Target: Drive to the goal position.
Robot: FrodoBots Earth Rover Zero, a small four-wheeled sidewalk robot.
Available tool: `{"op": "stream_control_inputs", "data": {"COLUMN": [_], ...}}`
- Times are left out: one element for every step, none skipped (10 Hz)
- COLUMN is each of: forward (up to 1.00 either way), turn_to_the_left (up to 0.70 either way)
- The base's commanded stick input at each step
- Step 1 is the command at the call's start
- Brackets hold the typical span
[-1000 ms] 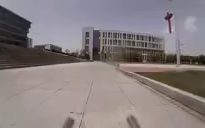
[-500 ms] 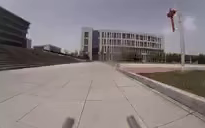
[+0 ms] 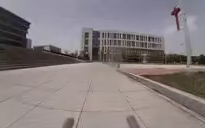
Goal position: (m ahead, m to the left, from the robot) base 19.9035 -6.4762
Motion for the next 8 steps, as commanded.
{"op": "stream_control_inputs", "data": {"forward": [0.70,0.70,0.70,0.70,0.70,0.70,0.70,0.70], "turn_to_the_left": [0.00,0.00,0.00,0.00,0.00,0.00,0.00,0.00]}}
